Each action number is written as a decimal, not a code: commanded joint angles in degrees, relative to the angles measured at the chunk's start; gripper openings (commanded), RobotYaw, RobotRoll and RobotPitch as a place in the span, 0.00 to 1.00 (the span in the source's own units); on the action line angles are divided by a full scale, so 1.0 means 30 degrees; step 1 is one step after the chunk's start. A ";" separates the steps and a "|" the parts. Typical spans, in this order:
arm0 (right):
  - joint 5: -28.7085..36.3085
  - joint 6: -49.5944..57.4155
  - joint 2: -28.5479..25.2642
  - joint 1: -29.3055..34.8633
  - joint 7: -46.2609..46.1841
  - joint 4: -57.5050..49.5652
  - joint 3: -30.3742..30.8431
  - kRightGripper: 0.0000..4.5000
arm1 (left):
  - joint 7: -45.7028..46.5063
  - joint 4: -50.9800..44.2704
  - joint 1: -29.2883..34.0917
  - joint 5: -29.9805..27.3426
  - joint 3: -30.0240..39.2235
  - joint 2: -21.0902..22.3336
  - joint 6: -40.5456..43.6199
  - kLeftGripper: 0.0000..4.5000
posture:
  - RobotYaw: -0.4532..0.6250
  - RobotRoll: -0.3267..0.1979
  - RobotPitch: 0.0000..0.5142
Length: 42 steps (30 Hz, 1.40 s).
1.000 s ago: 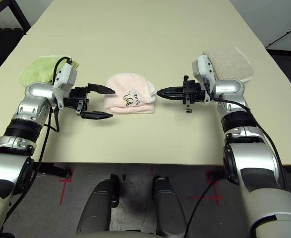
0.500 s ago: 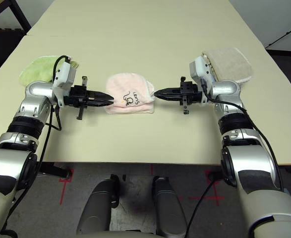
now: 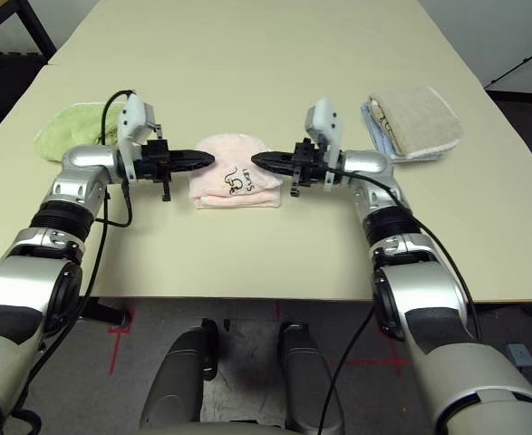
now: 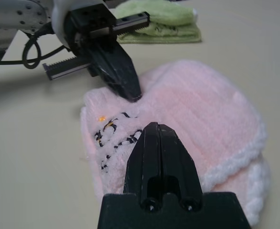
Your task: Fold the towel and set it aside.
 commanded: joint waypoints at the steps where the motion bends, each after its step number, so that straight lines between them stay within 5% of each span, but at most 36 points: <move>1: -0.0314 -0.0399 -0.0057 0.0377 -0.0531 0.0974 -0.0081 0.00 | -0.0342 0.0782 -0.0004 0.0747 -0.0293 -0.0110 -0.0791 0.02 | 0.46 0.62 0.36; 17: -0.1633 -0.1322 -0.0369 0.1716 -0.1540 0.2062 0.0554 0.00 | -0.0656 0.1757 0.0890 0.1423 -0.0053 0.0430 -0.1534 0.02 | 0.45 0.62 0.37; 25: 0.1938 0.1481 -0.0217 0.0329 -0.0107 -0.0476 -0.1882 0.00 | -0.1419 0.0783 -0.1014 -0.0480 0.1640 0.0220 0.0558 0.02 | 0.44 0.62 0.37; 42: -0.0168 0.2694 0.1998 -0.1780 -0.7685 0.0882 -0.1461 0.00 | 0.5548 0.1861 -0.2492 0.0769 0.2023 -0.1733 0.2357 0.02 | 0.46 0.62 0.36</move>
